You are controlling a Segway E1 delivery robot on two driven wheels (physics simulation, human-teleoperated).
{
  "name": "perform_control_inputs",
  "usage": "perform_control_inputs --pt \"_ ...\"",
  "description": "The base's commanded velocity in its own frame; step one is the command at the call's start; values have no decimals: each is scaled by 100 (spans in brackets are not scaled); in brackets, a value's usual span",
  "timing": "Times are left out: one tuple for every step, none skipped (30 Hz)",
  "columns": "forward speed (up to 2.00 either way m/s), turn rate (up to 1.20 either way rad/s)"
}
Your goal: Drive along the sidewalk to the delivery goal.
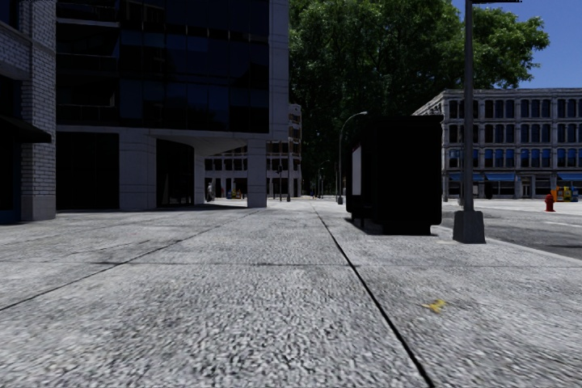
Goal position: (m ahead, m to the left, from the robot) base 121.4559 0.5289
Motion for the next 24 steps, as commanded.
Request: perform_control_inputs --pt "200 0" --pt "200 0" --pt "200 0" --pt "200 0" --pt "200 0" --pt "200 0" --pt "200 0" --pt "200 0" --pt "200 0" --pt "200 0" --pt "200 0" --pt "200 0" --pt "200 0" --pt "200 0" --pt "200 0" --pt "200 0" --pt "200 1" --pt "200 15" --pt "200 18" --pt "200 18" --pt "200 20" --pt "200 20" --pt "200 20" --pt "200 20"
